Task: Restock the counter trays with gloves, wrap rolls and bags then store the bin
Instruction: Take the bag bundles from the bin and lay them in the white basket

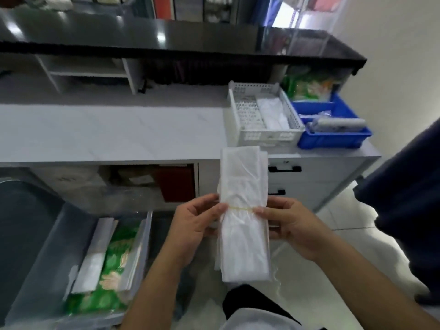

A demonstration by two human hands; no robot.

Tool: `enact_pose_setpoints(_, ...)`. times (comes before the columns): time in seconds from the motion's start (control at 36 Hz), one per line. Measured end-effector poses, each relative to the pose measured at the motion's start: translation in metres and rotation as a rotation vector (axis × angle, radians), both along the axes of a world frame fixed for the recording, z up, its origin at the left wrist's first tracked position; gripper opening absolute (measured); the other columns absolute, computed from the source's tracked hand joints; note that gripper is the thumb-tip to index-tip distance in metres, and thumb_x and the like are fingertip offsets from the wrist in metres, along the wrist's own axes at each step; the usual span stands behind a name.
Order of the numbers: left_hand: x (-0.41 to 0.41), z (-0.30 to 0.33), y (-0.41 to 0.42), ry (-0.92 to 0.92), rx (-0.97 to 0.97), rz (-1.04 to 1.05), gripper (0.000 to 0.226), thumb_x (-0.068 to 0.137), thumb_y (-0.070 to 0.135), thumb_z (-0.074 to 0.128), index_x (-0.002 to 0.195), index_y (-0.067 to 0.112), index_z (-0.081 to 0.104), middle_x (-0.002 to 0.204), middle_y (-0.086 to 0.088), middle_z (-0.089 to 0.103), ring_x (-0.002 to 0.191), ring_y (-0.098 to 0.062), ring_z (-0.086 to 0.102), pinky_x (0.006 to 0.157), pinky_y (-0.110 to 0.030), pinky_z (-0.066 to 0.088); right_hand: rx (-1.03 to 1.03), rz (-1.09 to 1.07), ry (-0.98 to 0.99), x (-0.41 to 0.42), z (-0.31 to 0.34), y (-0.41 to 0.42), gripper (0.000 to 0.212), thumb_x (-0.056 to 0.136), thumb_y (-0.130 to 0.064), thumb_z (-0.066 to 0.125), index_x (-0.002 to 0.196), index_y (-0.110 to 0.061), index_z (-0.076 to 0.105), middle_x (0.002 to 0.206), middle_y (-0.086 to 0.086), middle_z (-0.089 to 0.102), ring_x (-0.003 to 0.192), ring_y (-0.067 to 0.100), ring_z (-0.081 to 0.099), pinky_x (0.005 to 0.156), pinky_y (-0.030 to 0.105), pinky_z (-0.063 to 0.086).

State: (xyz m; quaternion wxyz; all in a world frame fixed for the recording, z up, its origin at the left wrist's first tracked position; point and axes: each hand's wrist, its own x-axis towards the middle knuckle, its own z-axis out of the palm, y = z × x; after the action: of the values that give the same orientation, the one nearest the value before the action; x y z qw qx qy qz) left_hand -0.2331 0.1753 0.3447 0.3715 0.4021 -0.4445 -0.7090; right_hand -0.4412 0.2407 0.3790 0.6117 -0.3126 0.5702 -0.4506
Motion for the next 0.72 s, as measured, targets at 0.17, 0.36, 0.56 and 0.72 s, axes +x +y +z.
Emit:
enact_pose_setpoints(0.17,-0.032,0.01,-0.007,-0.051,-0.028,-0.076,0.051,0.061,0.033,0.09,0.109,0.023,0.075,0.107,-0.008,0.076,0.098,-0.032,0.073,0.078,-0.057,0.06,-0.02,-0.067,-0.023,-0.032,0.003,0.003,0.029,0.076,-0.016,0.075,0.105,-0.011,0.076,0.111,0.015,0.074,0.093,0.03,0.072,0.075,0.044,0.061)
enact_pose_setpoints(0.36,-0.09,0.017,-0.029,-0.023,0.0,-0.16,0.045,0.067,0.013,0.086,0.11,0.02,0.076,0.111,-0.012,0.075,0.093,-0.033,0.074,0.065,-0.037,0.06,-0.051,-0.115,-0.012,-0.086,0.004,-0.014,0.022,0.074,-0.017,0.077,0.095,-0.02,0.079,0.103,0.007,0.077,0.093,0.028,0.074,0.072,0.039,0.062)
enact_pose_setpoints(0.56,-0.174,0.012,-0.056,-0.047,0.025,-0.197,0.042,0.071,0.012,0.085,0.111,0.021,0.075,0.115,-0.01,0.073,0.097,-0.034,0.073,0.066,-0.039,0.06,-0.048,-0.095,-0.059,-0.17,-0.006,-0.034,0.027,0.07,-0.02,0.081,0.097,-0.02,0.078,0.105,0.008,0.076,0.096,0.029,0.073,0.071,0.037,0.062)
enact_pose_setpoints(0.72,-0.232,0.0,-0.08,-0.066,0.04,-0.175,0.043,0.072,0.012,0.081,0.114,0.02,0.074,0.117,-0.013,0.072,0.103,-0.034,0.071,0.08,-0.054,0.06,-0.038,-0.074,-0.077,-0.23,-0.017,-0.059,0.042,0.066,-0.026,0.084,0.107,-0.017,0.075,0.112,0.009,0.074,0.101,0.03,0.071,0.074,0.038,0.061)
